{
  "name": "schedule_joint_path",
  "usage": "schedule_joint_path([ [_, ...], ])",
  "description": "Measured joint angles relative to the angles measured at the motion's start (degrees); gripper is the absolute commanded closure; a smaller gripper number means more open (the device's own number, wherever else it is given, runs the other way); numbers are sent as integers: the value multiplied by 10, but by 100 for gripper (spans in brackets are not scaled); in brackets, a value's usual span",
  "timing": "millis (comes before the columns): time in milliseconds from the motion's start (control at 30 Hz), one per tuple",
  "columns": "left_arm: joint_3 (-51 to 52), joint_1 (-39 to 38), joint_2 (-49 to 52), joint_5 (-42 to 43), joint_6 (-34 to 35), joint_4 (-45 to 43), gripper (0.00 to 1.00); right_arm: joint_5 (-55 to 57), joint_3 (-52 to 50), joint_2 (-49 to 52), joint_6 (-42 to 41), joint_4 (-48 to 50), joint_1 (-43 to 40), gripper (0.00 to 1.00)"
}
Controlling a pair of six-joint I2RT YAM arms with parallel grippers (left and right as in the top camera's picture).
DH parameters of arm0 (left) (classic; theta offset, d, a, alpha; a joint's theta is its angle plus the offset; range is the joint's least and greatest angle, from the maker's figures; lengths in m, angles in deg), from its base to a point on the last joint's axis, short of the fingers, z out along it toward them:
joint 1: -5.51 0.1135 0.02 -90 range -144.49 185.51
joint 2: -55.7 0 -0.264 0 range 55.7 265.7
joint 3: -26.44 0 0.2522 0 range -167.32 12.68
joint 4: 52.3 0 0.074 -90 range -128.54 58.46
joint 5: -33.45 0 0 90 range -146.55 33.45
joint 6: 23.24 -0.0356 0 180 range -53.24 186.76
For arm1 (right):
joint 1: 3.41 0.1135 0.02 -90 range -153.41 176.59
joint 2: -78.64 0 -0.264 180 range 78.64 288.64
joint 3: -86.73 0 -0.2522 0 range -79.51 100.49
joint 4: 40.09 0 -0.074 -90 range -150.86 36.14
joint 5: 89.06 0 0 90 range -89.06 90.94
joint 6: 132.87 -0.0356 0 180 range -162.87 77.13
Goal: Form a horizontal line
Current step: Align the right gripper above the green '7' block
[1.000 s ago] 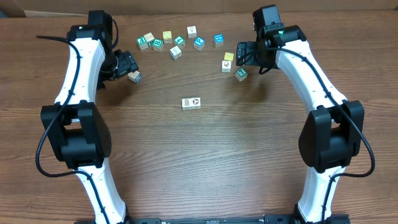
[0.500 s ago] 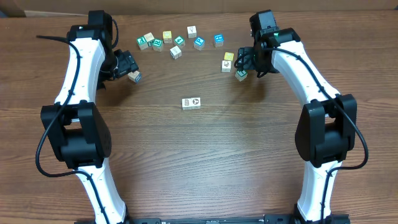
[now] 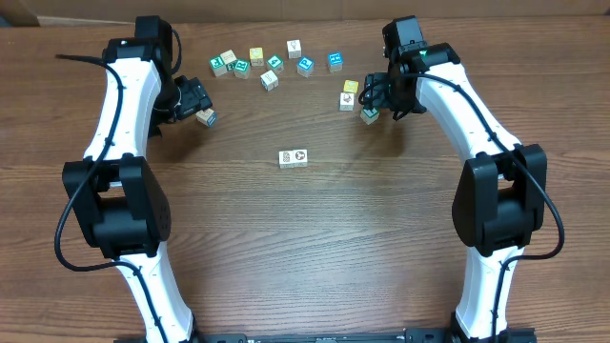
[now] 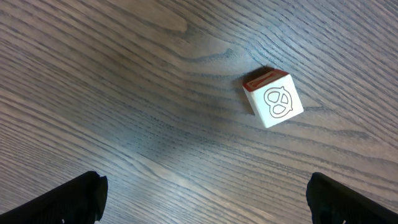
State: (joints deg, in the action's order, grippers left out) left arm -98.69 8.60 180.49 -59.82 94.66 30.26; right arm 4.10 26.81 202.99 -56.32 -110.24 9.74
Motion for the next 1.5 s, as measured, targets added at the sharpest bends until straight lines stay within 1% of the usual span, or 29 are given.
schedule_joint_path([
  [400, 0, 0, 0, 0, 0, 0, 0, 0, 0, 0, 0, -2, 0, 18],
  [433, 0, 0, 0, 0, 0, 0, 0, 0, 0, 0, 0, -3, 0, 15],
  [467, 0, 0, 0, 0, 0, 0, 0, 0, 0, 0, 0, -2, 0, 14],
  [800, 0, 0, 0, 0, 0, 0, 0, -2, 0, 0, 0, -3, 0, 14],
  [1000, 0, 0, 0, 0, 0, 0, 0, -2, 0, 0, 7, 21, 0, 13],
  [1067, 0, 0, 0, 0, 0, 0, 0, -2, 0, 0, 9, 24, 0, 9],
  [1200, 0, 0, 0, 0, 0, 0, 0, -2, 0, 0, 14, 24, 0, 5],
  [1267, 0, 0, 0, 0, 0, 0, 0, -2, 0, 0, 14, 24, 0, 0],
  [1500, 0, 0, 0, 0, 0, 0, 0, -2, 0, 0, 16, 25, 0, 0],
])
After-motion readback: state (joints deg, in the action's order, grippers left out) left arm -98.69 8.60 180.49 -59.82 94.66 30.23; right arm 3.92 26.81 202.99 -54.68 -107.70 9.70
